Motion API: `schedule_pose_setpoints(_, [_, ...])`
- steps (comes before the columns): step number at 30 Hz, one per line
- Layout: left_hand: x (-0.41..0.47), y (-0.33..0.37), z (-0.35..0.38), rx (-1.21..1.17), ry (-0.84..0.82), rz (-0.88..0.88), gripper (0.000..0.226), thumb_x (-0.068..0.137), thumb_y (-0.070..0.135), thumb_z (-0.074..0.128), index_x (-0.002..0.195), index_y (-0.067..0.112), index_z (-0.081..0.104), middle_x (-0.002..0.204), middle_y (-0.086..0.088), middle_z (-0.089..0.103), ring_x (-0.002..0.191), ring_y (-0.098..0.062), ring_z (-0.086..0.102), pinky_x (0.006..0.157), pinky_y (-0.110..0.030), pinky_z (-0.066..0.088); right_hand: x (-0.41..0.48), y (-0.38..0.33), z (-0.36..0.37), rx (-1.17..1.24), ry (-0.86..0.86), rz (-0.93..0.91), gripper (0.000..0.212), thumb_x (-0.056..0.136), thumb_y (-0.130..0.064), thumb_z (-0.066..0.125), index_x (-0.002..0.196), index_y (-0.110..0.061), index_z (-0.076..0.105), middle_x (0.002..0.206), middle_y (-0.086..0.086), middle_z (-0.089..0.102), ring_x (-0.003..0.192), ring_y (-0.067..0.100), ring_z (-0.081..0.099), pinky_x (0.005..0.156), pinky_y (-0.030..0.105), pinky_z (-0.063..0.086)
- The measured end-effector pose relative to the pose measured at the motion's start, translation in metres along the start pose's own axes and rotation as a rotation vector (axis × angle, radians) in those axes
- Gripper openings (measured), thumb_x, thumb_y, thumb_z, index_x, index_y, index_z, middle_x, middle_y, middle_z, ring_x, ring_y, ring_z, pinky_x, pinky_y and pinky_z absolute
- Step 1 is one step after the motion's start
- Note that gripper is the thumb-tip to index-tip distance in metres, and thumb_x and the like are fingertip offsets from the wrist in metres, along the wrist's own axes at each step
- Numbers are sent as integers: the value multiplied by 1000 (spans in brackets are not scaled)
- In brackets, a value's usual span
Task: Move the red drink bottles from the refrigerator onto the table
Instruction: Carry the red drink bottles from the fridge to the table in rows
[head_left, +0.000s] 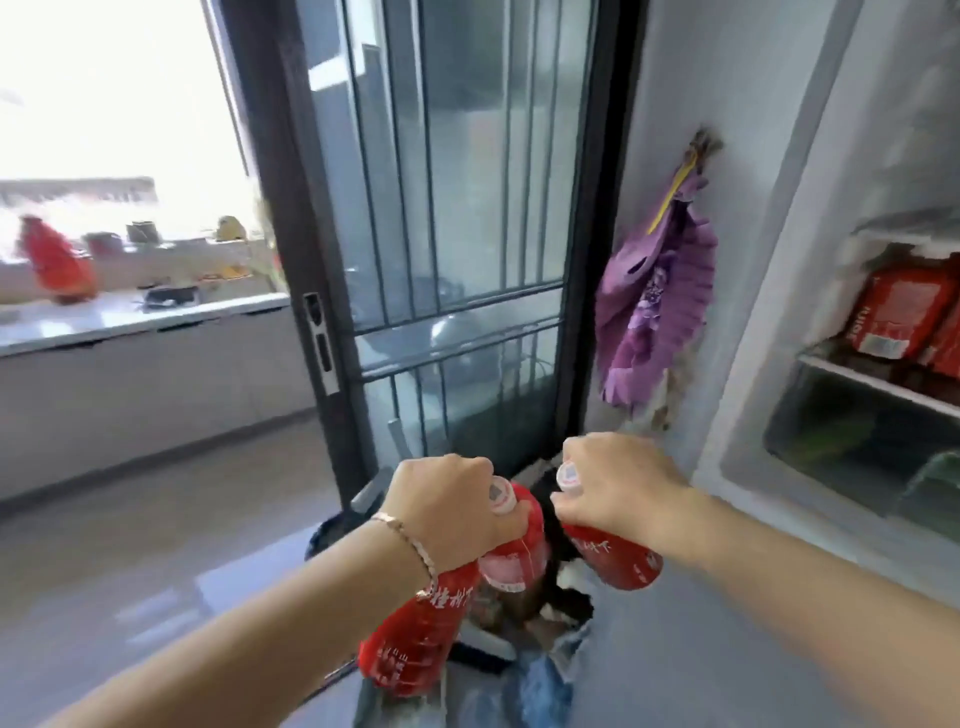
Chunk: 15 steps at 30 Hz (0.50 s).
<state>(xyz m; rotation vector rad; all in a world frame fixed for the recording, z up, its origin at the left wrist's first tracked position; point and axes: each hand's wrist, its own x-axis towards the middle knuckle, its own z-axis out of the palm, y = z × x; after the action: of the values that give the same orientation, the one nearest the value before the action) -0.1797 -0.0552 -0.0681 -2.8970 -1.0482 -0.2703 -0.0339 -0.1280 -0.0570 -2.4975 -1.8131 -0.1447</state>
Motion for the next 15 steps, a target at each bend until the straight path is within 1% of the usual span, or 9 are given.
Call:
schedule_pose_setpoints(2, [-47,-39,1,37,3,-126,41,83,57,41,73,19,50,78,0,65,76,-23,62,69,-28,47,0,-53,14,-4,-15,-133,27,86,-38,52,102,-16,56,114,1,61,107,26,58,70,28,35])
schedule_pose_setpoints(3, [-74,-59,0,57,3,-189,40,84,56,41,74,19,52,84,-2,68,80,-24,64,68,-27,45,-1,-83,20,1,-12,-210,28,86,-40,52,102,-17,55,113,1,62,107,26,58,71,29,36])
schedule_pose_setpoints(5, [-130,-96,-2,97,-9,-310,42,85,55,41,82,17,60,91,-4,70,85,-25,66,66,-25,42,-9,-145,28,23,3,-363,27,86,-42,52,98,-18,54,110,2,64,104,27,60,71,29,40])
schedule_pose_setpoints(7, [-195,-132,-6,134,-15,-439,46,86,55,41,90,15,63,94,-5,71,86,-24,66,67,-25,44,-25,-212,32,40,20,-506,31,86,-42,51,101,-16,56,110,4,65,104,28,61,76,29,45])
schedule_pose_setpoints(9, [-268,-165,-12,158,-19,-572,46,85,57,43,94,16,62,98,-5,70,89,-24,65,68,-24,43,-49,-283,35,46,17,-638,35,86,-43,51,106,-15,57,112,4,65,104,27,61,78,28,45])
schedule_pose_setpoints(13, [-430,-214,-26,201,-42,-814,49,86,61,41,101,17,57,102,-4,68,94,-23,64,68,-24,38,-118,-432,41,34,-20,-846,33,86,-40,49,107,-16,57,110,4,65,100,28,63,69,28,41])
schedule_pose_setpoints(15, [-511,-229,-36,222,-65,-927,49,86,62,40,101,17,55,103,-4,68,96,-24,64,68,-26,37,-162,-503,42,32,-37,-945,31,86,-39,49,105,-16,59,104,6,68,93,28,65,65,28,42])
